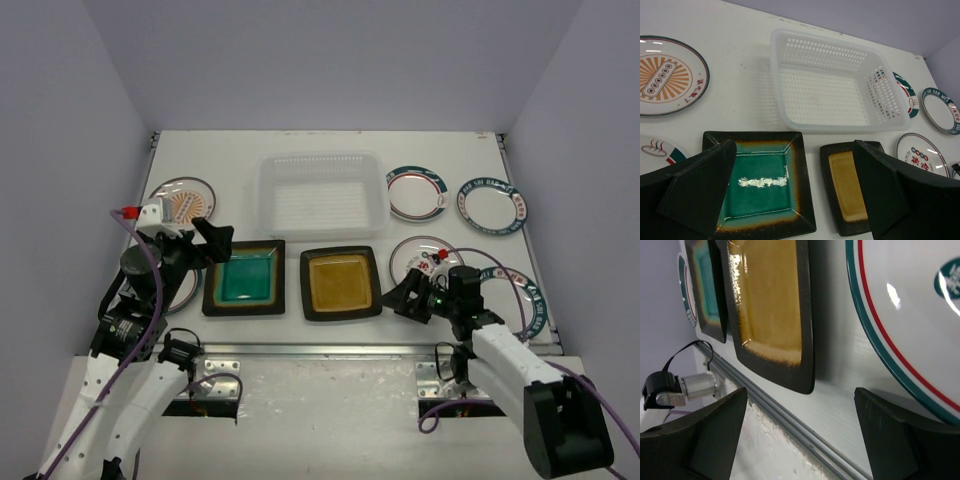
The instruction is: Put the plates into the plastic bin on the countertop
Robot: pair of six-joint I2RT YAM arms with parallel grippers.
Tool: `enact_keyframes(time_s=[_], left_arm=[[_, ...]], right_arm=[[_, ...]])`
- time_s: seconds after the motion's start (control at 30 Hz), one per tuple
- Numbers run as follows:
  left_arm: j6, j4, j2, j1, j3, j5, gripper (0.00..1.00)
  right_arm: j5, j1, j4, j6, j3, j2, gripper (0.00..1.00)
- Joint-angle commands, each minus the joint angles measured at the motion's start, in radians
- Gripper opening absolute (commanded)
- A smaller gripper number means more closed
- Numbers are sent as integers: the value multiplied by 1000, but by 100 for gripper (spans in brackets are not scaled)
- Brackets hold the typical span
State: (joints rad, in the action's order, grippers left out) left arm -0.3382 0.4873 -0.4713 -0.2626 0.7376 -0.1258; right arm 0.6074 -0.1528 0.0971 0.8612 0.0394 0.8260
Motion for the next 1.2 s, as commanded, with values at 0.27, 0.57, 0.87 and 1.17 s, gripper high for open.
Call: enact_keyframes(time_s=[0.27,0.57,0.87,1.17], left_arm=[[13,-65,3,-12,-4,20,100],[13,-68,9,-13,-4,25,100],[16,-69,10,-15,-6,31,100],[20,-73,13,-19,-2,68,100]], right_arm=[[-4,-74,563,78,-120,405,68],[-42,-137,726,96,-122,596,52],[-56,-155,812,128,-103,677,22],[-52,-157,651,147,-100,421,0]])
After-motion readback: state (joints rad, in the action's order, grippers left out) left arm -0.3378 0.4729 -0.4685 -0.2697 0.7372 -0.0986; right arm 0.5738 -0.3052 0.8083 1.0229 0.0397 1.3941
